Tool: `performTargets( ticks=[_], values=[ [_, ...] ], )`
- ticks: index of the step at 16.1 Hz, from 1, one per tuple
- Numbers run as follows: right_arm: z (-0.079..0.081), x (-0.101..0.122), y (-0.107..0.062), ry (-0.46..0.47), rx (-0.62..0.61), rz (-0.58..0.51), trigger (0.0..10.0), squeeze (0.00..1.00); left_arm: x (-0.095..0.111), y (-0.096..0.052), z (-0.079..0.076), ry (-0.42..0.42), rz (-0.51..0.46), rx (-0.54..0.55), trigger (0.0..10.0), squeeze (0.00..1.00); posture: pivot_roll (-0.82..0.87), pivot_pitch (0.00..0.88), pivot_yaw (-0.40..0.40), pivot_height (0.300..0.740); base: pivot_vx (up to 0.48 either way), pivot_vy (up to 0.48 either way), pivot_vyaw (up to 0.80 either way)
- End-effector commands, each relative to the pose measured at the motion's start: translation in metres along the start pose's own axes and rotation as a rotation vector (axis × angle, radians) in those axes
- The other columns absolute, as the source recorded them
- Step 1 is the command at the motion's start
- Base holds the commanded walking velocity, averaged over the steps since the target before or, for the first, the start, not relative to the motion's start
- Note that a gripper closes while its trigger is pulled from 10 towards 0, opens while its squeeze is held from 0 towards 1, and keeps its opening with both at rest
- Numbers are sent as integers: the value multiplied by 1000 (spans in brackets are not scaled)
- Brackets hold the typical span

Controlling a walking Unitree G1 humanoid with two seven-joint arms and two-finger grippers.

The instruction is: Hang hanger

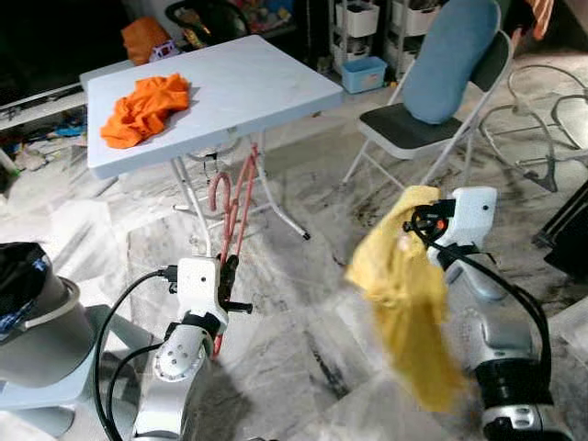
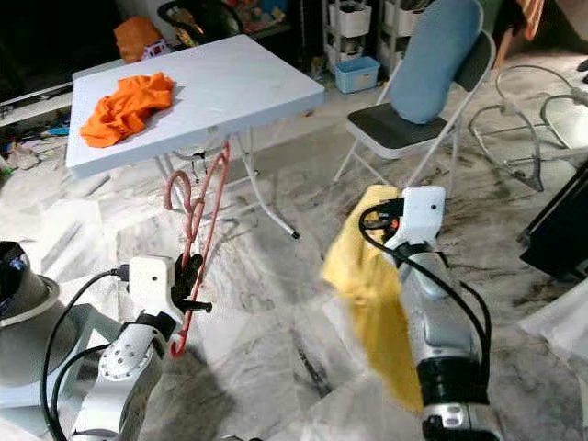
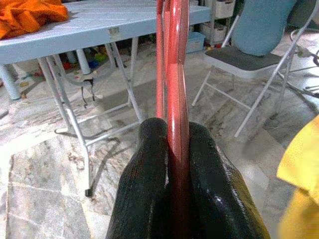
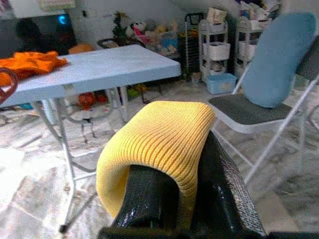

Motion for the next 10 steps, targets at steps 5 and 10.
performTargets(
  ticks=[5,10],
  values=[
    [26,25,2,32,67,-77,10000,0,20,13,20,-16,-41,58,10000,0,-117,0,144,740,185,0,0],
    [35,35,5,17,112,-102,10000,0,22,13,18,-45,-48,61,10000,0,-113,0,138,740,386,0,0]
  ],
)
Point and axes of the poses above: a point about 5 cm out from each wrist's last joint towards the gripper, its own y axis pointing out of the wrist towards the gripper, its own x axis along the axis of the wrist's last joint, z = x × y, the point moved 6 cm from there along y, pointing out of the wrist towards the gripper, and after that the axes turned 7 degrees about -y, right-handed, at the moved point
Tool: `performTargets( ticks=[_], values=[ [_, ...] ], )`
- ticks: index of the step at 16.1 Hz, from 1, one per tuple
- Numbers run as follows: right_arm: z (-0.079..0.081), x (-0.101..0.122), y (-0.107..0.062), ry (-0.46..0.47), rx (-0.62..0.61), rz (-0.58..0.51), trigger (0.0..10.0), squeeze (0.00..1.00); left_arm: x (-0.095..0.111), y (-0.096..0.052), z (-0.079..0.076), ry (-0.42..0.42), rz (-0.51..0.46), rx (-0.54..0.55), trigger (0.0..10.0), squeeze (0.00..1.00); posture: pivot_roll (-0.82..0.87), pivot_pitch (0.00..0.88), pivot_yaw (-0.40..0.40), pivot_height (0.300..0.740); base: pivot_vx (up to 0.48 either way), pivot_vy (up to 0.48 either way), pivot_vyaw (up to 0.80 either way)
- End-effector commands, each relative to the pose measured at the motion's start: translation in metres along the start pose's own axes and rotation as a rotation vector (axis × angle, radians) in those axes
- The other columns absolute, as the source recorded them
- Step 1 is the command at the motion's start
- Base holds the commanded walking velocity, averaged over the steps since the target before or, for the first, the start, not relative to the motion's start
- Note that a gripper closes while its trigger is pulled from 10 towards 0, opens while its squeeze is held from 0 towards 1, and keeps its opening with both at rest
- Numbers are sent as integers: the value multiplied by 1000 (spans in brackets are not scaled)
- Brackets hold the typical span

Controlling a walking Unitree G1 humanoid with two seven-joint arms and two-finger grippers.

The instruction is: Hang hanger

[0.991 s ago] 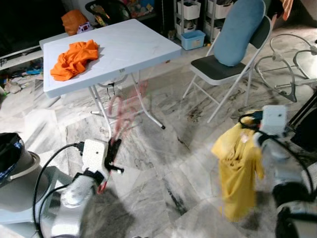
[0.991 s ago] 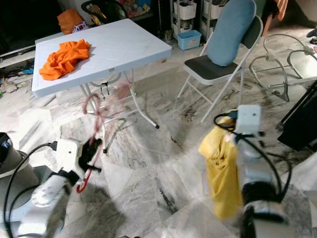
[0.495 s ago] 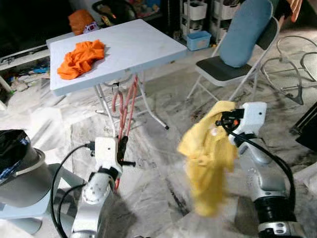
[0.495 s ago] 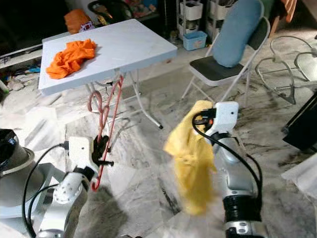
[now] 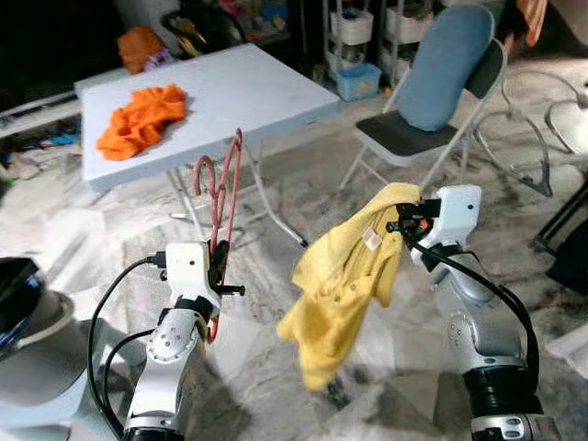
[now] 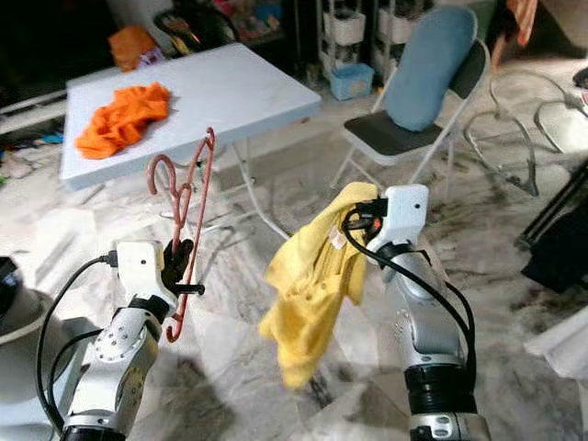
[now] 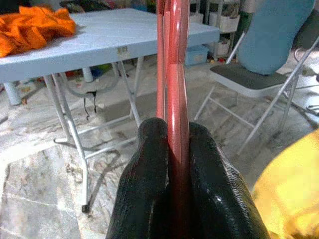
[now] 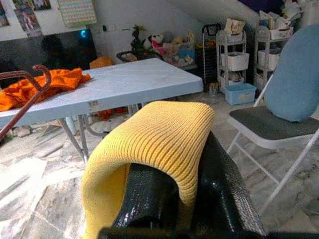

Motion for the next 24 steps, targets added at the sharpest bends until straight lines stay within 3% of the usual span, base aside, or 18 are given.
performTargets(
  ticks=[1,9,17,20,24],
  values=[
    [6,23,6,-21,22,-70,10000,0,6,1,4,-5,-16,12,10000,0,-115,0,137,740,405,0,0],
    [21,31,4,-18,92,-96,10000,0,7,2,5,-6,-21,39,10000,0,-124,0,135,740,409,0,357],
    [23,29,6,-30,87,-84,10000,0,7,1,11,-10,-13,68,10000,0,-111,0,129,740,351,325,60],
    [26,27,9,-32,97,-82,10000,0,17,2,22,-5,-43,99,10000,0,-91,0,114,740,330,349,0],
    [37,28,16,-28,138,-79,10000,0,29,-1,36,71,-72,156,10000,0,-28,0,35,740,0,0,0]
  ],
)
Point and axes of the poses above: a point about 5 cm out from each wrist's last joint towards the gripper, its own y axis pointing out of the wrist towards the gripper, its own x axis along the axis of the wrist's last joint, z = x × y, the point moved 6 cm from there along y, pointing out of the wrist towards the gripper, and after that the axes turned 7 degrees about -y, right-handed, at the moved point
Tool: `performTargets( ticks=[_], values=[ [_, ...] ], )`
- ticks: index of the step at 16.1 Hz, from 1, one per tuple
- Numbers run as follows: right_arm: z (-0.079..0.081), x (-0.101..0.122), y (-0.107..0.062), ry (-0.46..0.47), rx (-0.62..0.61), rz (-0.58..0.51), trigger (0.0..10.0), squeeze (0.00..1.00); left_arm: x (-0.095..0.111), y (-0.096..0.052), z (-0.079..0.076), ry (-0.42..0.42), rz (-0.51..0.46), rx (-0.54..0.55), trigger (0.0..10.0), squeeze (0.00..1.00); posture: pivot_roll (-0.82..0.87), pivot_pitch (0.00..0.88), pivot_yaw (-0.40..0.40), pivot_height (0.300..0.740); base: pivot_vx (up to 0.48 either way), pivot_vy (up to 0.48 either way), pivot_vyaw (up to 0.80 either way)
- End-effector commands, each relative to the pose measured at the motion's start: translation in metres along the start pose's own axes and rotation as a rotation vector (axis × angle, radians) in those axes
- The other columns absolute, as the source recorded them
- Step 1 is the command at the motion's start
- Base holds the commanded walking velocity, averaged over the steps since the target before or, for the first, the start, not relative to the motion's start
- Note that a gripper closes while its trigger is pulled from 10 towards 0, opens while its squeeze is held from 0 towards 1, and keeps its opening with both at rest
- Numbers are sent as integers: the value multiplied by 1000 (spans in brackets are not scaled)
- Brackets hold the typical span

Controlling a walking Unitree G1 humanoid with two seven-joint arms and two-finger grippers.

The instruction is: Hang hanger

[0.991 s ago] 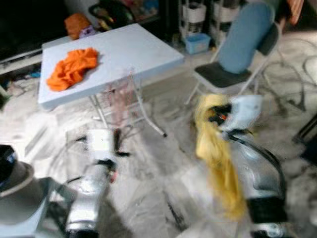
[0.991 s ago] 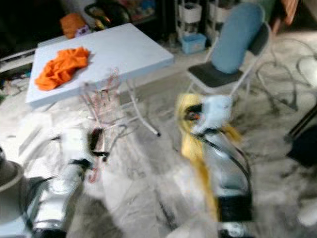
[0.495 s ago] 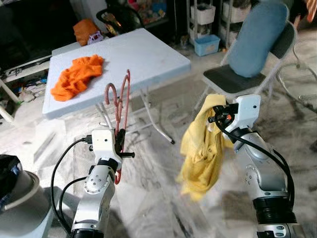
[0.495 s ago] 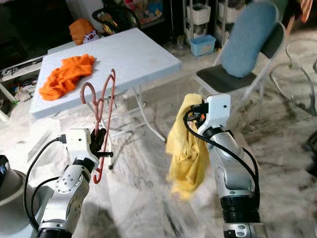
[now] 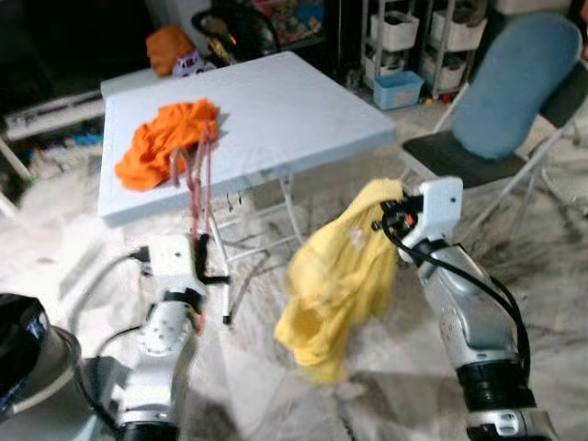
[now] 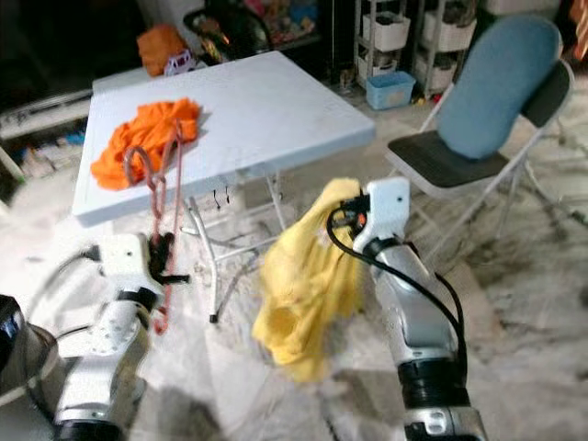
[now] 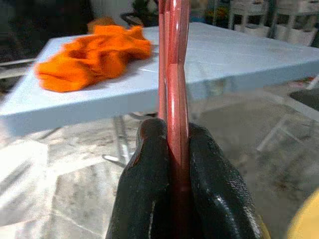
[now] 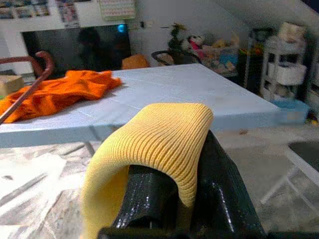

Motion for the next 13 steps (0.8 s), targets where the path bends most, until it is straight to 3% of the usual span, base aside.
performTargets(
  ticks=[1,4,6,9,13],
  values=[
    [20,16,13,-24,84,-47,10000,0,10,-5,20,51,-6,13,10000,0,2,0,-2,740,0,0,0],
    [29,18,23,-52,136,-36,10000,0,13,-15,38,89,20,3,10000,0,35,0,-42,740,0,0,0],
    [29,14,27,-40,143,-16,10000,0,13,-24,37,111,4,6,10000,0,50,0,-60,740,0,0,0],
    [29,4,27,-23,149,17,10000,0,2,-36,26,38,10,15,10000,0,71,0,-18,740,0,0,0],
    [16,2,21,-50,113,16,10000,0,7,-41,36,19,-43,95,10000,0,79,0,-1,740,0,0,0]
  ],
)
Point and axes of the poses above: a point about 5 cm out from each wrist's last joint towards the gripper, its own y axis pointing out of the wrist towards the gripper, its own x axis along the axis of the wrist's last joint, z = x × y, the point moved 6 cm from there along y, pointing out of the wrist towards the gripper, and after that the axes turned 7 degrees about -y, right-handed, at the moved point
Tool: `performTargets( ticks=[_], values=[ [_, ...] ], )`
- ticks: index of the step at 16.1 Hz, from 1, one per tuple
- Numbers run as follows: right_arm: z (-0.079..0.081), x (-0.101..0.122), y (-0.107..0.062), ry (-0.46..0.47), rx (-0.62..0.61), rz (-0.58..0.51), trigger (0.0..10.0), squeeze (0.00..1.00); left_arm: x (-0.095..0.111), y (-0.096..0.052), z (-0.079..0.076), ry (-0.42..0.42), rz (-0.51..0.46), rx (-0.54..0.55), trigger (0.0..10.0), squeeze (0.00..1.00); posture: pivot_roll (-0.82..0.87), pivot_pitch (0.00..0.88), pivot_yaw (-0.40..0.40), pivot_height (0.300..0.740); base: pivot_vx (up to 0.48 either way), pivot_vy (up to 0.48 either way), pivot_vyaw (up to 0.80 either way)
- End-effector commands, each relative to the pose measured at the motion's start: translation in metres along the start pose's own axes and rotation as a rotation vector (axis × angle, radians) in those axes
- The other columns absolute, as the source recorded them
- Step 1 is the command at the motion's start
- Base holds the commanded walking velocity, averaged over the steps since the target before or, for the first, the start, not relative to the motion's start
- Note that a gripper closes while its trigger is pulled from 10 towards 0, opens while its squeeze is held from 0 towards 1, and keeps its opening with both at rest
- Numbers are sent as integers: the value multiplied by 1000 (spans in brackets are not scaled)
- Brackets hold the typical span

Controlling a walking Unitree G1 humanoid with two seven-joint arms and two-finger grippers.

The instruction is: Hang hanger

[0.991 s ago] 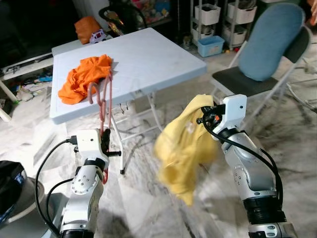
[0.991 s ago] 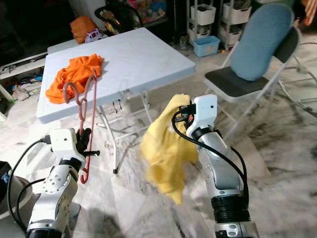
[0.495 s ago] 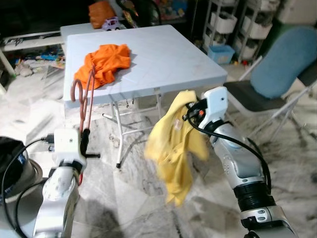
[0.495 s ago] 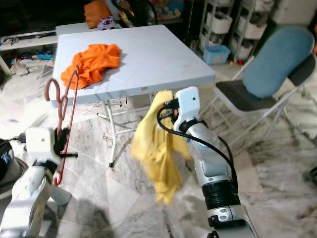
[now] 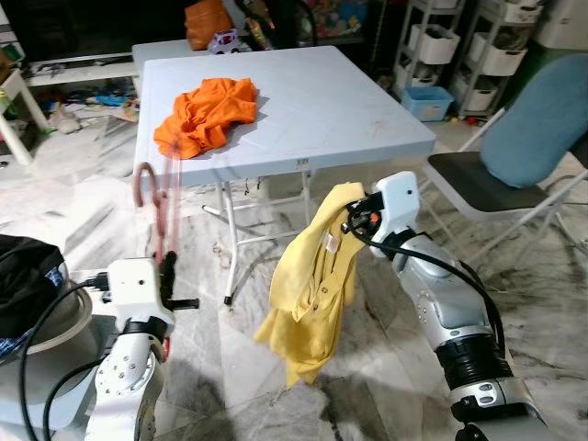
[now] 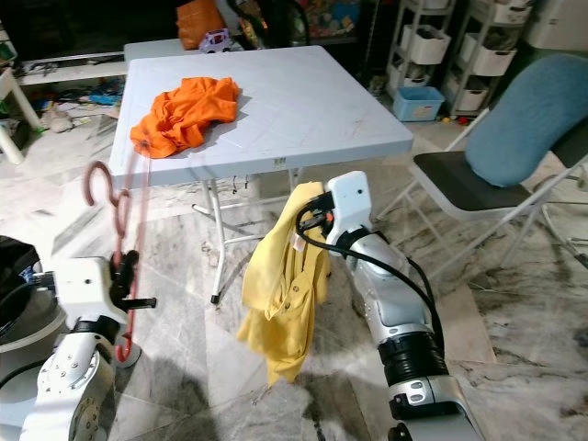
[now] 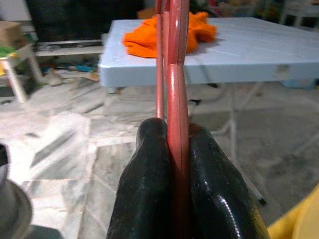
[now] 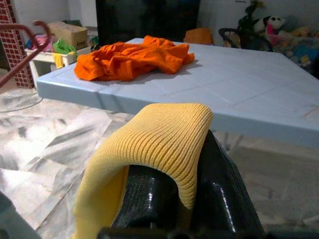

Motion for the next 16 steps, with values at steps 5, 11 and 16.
performTargets(
  ticks=[5,11,16],
  values=[
    [4,41,-3,-10,-41,-177,10000,0,15,-10,7,-20,-67,81,10000,0,67,0,-19,740,325,0,0],
    [13,51,-3,-20,-13,-210,10000,0,34,5,-23,-47,-108,-7,10000,0,20,0,4,740,386,0,0],
    [14,51,-5,-18,-14,-212,10000,0,36,9,-29,-73,-115,-8,10000,0,12,0,6,740,382,0,0]
  ],
)
Point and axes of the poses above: a point about 5 cm out from each wrist's last joint towards the gripper, its own y axis pointing out of the wrist towards the gripper, its own x axis along the axis of the wrist's last joint, z = x × y, the point moved 6 cm from there along y, pointing out of the wrist towards the gripper, and after that the axes turned 7 degrees about -y, right-handed, at the moved point
